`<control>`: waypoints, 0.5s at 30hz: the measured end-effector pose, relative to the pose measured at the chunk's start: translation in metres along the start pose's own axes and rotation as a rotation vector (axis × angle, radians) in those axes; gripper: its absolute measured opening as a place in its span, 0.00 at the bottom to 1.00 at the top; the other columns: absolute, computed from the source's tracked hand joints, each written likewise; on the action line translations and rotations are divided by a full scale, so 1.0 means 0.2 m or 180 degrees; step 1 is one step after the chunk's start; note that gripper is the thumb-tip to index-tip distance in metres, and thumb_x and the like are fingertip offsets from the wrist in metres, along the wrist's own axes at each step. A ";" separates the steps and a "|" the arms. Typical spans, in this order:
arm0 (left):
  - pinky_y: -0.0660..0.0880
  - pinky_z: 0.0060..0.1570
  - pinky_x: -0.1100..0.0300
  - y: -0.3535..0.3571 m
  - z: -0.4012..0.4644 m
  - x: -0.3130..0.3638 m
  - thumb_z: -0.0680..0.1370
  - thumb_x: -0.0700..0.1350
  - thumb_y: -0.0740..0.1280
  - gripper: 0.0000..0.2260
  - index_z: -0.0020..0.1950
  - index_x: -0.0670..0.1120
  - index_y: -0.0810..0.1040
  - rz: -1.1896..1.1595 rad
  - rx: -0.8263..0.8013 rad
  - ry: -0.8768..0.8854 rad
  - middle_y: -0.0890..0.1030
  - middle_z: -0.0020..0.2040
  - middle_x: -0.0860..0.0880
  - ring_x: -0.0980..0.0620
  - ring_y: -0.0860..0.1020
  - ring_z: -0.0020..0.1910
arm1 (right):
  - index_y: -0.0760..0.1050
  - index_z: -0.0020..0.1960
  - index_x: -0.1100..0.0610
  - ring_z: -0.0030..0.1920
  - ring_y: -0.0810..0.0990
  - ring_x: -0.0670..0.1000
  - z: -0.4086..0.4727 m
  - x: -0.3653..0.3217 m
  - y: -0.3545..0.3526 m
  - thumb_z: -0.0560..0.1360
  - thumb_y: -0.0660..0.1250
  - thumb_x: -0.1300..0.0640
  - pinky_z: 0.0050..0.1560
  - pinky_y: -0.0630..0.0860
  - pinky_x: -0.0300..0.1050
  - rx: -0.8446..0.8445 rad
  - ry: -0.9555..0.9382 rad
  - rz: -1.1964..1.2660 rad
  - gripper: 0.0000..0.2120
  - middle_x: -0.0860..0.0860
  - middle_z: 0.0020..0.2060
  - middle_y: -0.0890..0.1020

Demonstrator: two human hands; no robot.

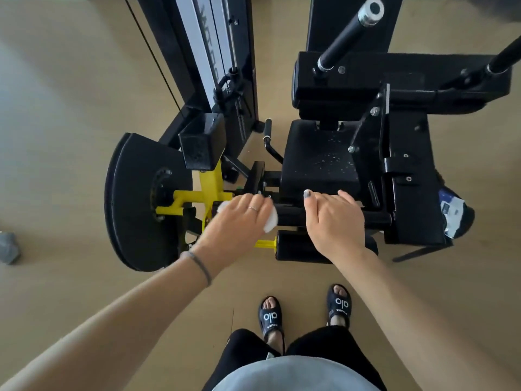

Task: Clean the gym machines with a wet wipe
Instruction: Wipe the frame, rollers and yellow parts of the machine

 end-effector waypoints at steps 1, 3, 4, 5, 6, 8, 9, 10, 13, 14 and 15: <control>0.76 0.57 0.51 0.00 0.02 0.05 0.78 0.49 0.69 0.25 0.70 0.38 0.68 -0.0018 0.0065 0.0048 0.77 0.60 0.42 0.43 0.77 0.57 | 0.79 0.38 0.54 0.36 0.80 0.50 0.00 0.00 0.00 0.86 0.44 0.47 0.61 0.73 0.49 0.0030 0.0042 -0.0010 0.30 0.46 0.30 0.81; 0.76 0.61 0.51 0.01 0.04 0.05 0.78 0.51 0.69 0.27 0.71 0.38 0.66 -0.0161 0.0203 0.0179 0.76 0.63 0.42 0.43 0.77 0.60 | 0.73 0.31 0.53 0.28 0.73 0.48 0.01 -0.01 -0.01 0.86 0.48 0.49 0.44 0.71 0.44 0.0145 0.0091 -0.0029 0.29 0.44 0.24 0.73; 0.76 0.62 0.50 0.02 0.02 0.01 0.79 0.51 0.69 0.27 0.72 0.39 0.66 -0.0238 0.0208 0.0209 0.76 0.64 0.42 0.43 0.77 0.61 | 0.71 0.30 0.52 0.26 0.69 0.48 0.02 -0.01 -0.01 0.86 0.48 0.49 0.40 0.67 0.42 0.0183 0.0100 -0.0063 0.29 0.43 0.23 0.70; 0.76 0.62 0.50 0.02 -0.01 -0.05 0.79 0.51 0.68 0.26 0.72 0.39 0.66 -0.0312 0.0164 0.0203 0.76 0.65 0.42 0.43 0.77 0.62 | 0.70 0.29 0.52 0.25 0.68 0.48 0.02 -0.01 -0.01 0.86 0.48 0.49 0.38 0.64 0.42 0.0209 0.0110 -0.0111 0.29 0.43 0.22 0.69; 0.77 0.61 0.50 0.03 -0.05 -0.12 0.79 0.52 0.69 0.26 0.71 0.40 0.67 -0.0399 0.0094 0.0145 0.77 0.64 0.43 0.44 0.78 0.61 | 0.69 0.28 0.52 0.24 0.67 0.47 0.02 -0.01 -0.01 0.86 0.47 0.48 0.37 0.62 0.41 0.0233 0.0120 -0.0162 0.29 0.43 0.22 0.68; 0.80 0.58 0.51 0.05 -0.14 -0.25 0.77 0.51 0.71 0.24 0.68 0.41 0.71 -0.0635 0.0006 -0.0037 0.79 0.62 0.44 0.45 0.80 0.59 | 0.70 0.28 0.52 0.23 0.68 0.47 0.02 -0.02 0.00 0.86 0.46 0.47 0.35 0.62 0.42 0.0250 0.0155 -0.0218 0.31 0.43 0.21 0.69; 0.80 0.56 0.51 0.06 -0.17 -0.30 0.77 0.51 0.70 0.23 0.67 0.42 0.72 -0.0802 -0.0031 -0.0114 0.79 0.61 0.45 0.45 0.80 0.58 | 0.71 0.28 0.52 0.23 0.69 0.47 0.02 -0.02 0.00 0.86 0.46 0.47 0.35 0.62 0.42 0.0256 0.0172 -0.0234 0.31 0.44 0.21 0.70; 0.81 0.55 0.51 0.06 -0.19 -0.33 0.78 0.51 0.69 0.21 0.67 0.42 0.73 -0.0970 -0.0047 -0.0171 0.79 0.61 0.45 0.45 0.80 0.58 | 0.72 0.27 0.53 0.23 0.69 0.47 0.02 -0.02 0.00 0.86 0.47 0.48 0.35 0.62 0.42 0.0288 0.0171 -0.0251 0.31 0.45 0.20 0.71; 0.80 0.56 0.51 0.04 -0.18 -0.31 0.80 0.51 0.65 0.18 0.66 0.43 0.74 -0.1063 0.0010 -0.0255 0.80 0.60 0.46 0.45 0.80 0.57 | 0.73 0.27 0.53 0.22 0.68 0.48 0.02 -0.04 -0.01 0.86 0.48 0.48 0.34 0.62 0.42 0.0345 0.0175 -0.0322 0.32 0.45 0.20 0.71; 0.79 0.57 0.50 0.03 -0.15 -0.27 0.80 0.50 0.65 0.18 0.67 0.43 0.74 -0.0983 0.0046 -0.0238 0.80 0.60 0.46 0.45 0.80 0.58 | 0.73 0.27 0.54 0.22 0.68 0.48 0.02 -0.04 0.00 0.86 0.48 0.48 0.34 0.63 0.42 0.0306 0.0190 -0.0315 0.32 0.46 0.20 0.71; 0.78 0.59 0.50 0.01 -0.10 -0.21 0.80 0.49 0.66 0.19 0.68 0.43 0.73 -0.0903 0.0062 -0.0204 0.80 0.61 0.46 0.45 0.79 0.59 | 0.73 0.27 0.54 0.22 0.70 0.48 0.02 -0.04 -0.01 0.86 0.48 0.48 0.34 0.66 0.43 0.0247 0.0204 -0.0281 0.32 0.46 0.20 0.71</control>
Point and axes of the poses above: each hand's wrist, its own z-axis towards the middle knuckle, its own y-axis out of the palm, x = y × z, the point moved 2 cm from there along z, towards the middle knuckle
